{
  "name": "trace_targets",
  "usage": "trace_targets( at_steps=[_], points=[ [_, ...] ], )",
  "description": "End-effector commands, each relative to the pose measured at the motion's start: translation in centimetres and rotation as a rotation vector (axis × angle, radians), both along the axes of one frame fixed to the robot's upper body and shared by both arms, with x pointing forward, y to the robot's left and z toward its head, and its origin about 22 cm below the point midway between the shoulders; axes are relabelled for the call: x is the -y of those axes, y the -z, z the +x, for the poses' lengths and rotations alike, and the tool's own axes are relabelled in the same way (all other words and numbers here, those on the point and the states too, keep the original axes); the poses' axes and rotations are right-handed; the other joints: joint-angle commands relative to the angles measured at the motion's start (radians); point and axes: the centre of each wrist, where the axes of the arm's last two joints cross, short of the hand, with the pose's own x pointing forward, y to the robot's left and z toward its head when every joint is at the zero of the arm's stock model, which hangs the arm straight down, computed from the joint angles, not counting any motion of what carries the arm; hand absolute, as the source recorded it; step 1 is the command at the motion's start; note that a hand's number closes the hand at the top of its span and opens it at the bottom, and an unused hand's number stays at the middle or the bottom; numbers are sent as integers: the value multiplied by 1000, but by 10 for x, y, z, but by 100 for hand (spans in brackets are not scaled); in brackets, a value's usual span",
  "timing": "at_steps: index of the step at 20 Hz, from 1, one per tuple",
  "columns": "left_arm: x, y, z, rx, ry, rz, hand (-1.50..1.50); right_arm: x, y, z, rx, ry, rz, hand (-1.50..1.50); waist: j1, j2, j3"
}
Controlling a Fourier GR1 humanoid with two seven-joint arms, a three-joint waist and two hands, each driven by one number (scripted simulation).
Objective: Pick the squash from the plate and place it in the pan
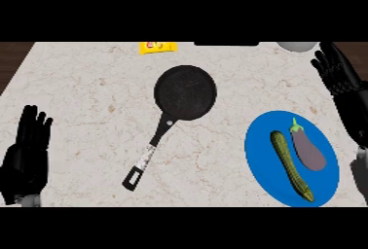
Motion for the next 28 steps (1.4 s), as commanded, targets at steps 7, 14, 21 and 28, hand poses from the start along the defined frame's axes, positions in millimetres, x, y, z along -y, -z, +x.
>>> trace_targets(
  at_steps=[7,14,21,28],
  points=[
    [-3,14,-11,-205,247,290,0,60,26,-8,-185,174,-439,-150,-27,17,0],
    [-4,25,-10,-277,272,330,0,120,83,-85,-461,588,-124,-150,-38,-7,11],
    [7,24,-11,-262,315,351,0,127,39,-78,-551,392,-469,-150,-8,-7,11],
    [14,33,-5,-275,338,319,0,100,3,-37,-635,160,-557,-150,8,-4,10]
  ],
)
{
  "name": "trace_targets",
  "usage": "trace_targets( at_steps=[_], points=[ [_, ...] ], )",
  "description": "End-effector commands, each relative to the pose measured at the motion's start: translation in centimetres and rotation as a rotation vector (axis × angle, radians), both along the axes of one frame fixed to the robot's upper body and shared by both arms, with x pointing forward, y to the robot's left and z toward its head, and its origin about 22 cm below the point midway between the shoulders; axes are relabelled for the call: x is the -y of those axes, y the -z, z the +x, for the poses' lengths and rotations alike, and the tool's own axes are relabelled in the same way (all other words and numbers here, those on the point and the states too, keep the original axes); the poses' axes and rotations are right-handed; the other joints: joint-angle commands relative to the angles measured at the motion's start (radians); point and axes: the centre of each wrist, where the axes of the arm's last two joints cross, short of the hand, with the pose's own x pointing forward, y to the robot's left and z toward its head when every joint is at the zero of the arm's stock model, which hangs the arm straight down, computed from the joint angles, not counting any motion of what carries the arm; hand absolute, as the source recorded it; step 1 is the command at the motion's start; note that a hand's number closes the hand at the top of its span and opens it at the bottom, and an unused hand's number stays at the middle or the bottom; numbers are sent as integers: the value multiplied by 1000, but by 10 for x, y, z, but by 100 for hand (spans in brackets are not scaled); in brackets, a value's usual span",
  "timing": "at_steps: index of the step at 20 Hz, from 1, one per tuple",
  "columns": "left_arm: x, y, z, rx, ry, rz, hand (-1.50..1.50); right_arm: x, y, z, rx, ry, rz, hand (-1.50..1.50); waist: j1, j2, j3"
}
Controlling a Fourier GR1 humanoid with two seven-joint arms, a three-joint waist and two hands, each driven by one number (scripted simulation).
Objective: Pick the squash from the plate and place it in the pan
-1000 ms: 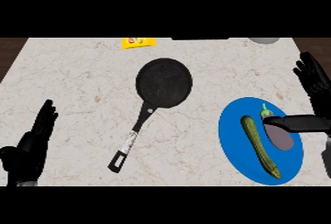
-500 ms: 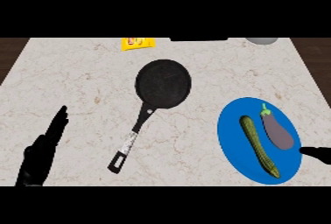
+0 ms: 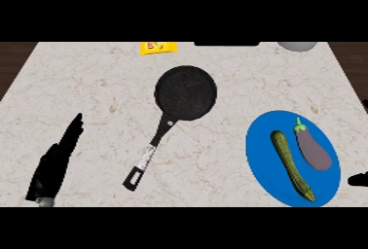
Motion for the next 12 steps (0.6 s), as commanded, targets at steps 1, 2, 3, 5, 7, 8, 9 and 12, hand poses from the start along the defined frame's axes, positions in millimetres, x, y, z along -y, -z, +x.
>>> trace_targets(
  at_steps=[1,2,3,5,7,8,9,12],
  points=[
    [0,-11,10,0,16,-10,0,-26,-14,28,-95,-89,-22,-150,14,1,0],
    [-2,5,-4,-12,17,-18,0,-32,-21,19,-120,-131,-33,-150,6,-1,0],
    [-2,-9,-1,-3,18,-6,0,-38,-30,22,-129,-134,-56,-150,6,-2,0],
    [-4,3,-15,-2,19,2,0,-47,-23,25,-168,-123,-67,-150,6,-2,0],
    [-4,7,2,-13,7,-5,0,-59,-38,41,-187,-102,-71,-150,4,0,0],
    [-9,-4,0,-9,0,-3,0,-67,-32,49,-234,-97,-80,-150,11,0,0],
    [13,2,-8,-4,23,-13,0,-73,-38,54,-242,-123,-94,-150,12,0,0],
    [5,-6,-5,-2,6,-3,0,-94,-24,53,-323,-160,-107,-150,7,-2,0]
  ],
)
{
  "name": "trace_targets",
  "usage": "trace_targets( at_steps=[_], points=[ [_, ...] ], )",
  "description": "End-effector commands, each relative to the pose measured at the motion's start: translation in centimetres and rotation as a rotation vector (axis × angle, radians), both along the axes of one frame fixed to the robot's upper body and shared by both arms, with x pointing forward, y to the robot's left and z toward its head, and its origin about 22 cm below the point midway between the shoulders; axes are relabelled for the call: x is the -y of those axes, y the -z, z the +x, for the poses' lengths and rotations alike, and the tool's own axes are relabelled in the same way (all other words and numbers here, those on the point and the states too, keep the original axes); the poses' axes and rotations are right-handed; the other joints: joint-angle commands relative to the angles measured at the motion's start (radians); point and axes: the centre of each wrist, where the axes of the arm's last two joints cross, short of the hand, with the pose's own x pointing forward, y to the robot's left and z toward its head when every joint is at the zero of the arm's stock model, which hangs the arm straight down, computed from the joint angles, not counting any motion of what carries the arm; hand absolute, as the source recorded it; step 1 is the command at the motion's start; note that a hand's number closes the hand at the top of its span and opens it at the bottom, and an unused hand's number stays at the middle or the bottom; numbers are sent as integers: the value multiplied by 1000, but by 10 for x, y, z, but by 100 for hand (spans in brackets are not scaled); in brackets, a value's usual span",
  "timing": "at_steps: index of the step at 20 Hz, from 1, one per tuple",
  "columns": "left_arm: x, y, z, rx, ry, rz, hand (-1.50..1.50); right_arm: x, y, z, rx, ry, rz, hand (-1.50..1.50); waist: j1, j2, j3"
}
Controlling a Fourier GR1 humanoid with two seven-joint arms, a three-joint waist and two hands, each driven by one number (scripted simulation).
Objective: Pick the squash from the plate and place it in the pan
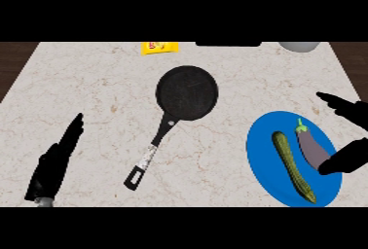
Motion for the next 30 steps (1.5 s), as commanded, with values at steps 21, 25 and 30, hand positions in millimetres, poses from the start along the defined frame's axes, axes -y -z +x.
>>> trace_targets(
  at_steps=[21,25,30],
  points=[
    [-2,-6,-7,18,-7,14,0,-68,37,38,-364,-132,-273,-150,2,0,0],
    [-1,12,6,-13,-19,17,0,-76,53,31,-402,-128,-313,-150,-9,1,0],
    [-6,-25,0,22,-8,35,0,-53,63,32,-414,-109,-332,-150,-2,-1,1]
  ],
)
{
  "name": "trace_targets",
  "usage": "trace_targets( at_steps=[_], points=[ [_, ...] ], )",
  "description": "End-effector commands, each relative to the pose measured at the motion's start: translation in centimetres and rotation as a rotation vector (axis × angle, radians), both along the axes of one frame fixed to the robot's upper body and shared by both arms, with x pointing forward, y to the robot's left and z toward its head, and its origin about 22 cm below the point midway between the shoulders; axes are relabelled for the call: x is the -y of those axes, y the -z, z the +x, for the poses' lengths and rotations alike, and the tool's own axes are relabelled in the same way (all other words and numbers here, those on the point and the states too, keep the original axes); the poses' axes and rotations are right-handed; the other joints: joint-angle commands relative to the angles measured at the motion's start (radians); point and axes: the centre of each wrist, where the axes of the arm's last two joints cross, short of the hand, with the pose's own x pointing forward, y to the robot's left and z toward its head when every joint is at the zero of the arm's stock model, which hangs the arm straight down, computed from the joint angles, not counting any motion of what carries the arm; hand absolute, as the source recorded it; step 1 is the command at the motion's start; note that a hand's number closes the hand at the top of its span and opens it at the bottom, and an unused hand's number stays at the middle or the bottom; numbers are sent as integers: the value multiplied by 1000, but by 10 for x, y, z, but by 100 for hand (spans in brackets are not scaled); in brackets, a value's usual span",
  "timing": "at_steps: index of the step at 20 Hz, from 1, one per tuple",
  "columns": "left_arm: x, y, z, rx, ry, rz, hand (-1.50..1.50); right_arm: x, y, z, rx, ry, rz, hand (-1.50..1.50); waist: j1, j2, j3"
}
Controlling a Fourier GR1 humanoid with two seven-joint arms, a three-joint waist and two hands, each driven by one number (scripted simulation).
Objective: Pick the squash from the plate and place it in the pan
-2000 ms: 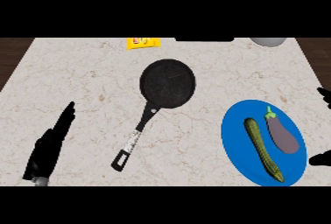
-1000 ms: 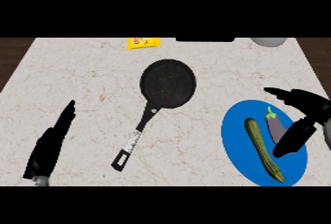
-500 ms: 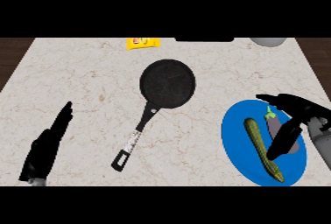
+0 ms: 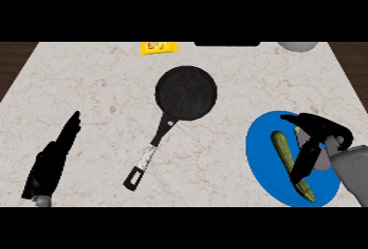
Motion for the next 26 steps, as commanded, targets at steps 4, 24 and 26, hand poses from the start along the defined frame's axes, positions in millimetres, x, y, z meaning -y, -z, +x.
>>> trace_targets(
  at_steps=[4,24,26],
  points=[
    [1,4,2,-9,4,-3,0,-15,13,-13,-90,15,-87,-150,-5,-1,0],
    [2,-10,15,-7,-15,4,0,-3,76,-13,-85,33,-74,-150,-1,1,1],
    [30,-5,-10,-12,25,-21,0,-10,69,-9,-20,39,-24,150,3,0,1]
  ],
)
